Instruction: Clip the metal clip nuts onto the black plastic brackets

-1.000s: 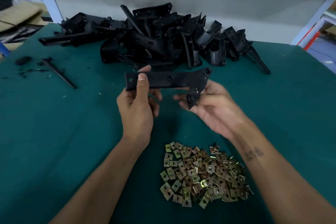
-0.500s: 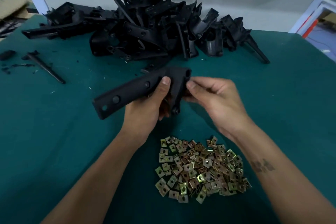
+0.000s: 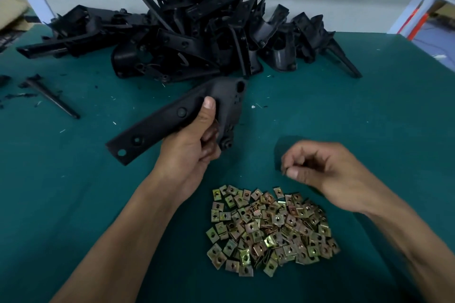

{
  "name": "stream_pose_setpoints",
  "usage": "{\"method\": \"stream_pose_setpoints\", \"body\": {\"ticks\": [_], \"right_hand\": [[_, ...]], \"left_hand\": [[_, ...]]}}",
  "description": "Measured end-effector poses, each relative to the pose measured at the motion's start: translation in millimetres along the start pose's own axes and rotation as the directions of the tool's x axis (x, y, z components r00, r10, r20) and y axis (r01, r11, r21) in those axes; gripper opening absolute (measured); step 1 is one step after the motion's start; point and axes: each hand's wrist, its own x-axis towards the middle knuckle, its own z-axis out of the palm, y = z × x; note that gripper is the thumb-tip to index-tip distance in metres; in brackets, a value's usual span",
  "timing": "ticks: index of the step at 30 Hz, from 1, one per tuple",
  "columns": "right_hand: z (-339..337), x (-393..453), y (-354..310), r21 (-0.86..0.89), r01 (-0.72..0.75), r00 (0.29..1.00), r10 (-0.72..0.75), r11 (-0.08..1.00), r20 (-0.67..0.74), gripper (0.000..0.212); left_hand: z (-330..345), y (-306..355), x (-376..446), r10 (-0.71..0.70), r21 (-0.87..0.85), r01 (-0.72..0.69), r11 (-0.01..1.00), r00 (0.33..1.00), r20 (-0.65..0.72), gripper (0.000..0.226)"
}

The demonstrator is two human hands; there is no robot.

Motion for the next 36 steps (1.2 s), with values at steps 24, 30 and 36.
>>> {"method": "stream_pose_setpoints", "body": {"ticks": [24, 30, 36], "right_hand": [[48.8, 45.9, -31.7, 0.871, 0.098, 0.989, 0.046, 0.481, -0.137, 0.022], [50.4, 45.7, -34.5, 0.887, 0.060, 0.993, 0.067, 0.457, -0.101, 0.009], [51.4, 42.8, -39.8, 0.933, 0.032, 0.991, 0.110, 0.359, -0.077, 0.008]], "left_hand": [[9.6, -7.4, -0.7, -0.153, -0.108, 0.171, 0.979, 0.976, 0.156, 0.023], [7.9, -8.8, 2.2, -0.122, -0.144, 0.141, 0.979, 0.983, 0.134, 0.018], [7.2, -10.1, 2.3, -0.102, -0.217, 0.135, 0.967, 0.982, 0.158, 0.022]]}}
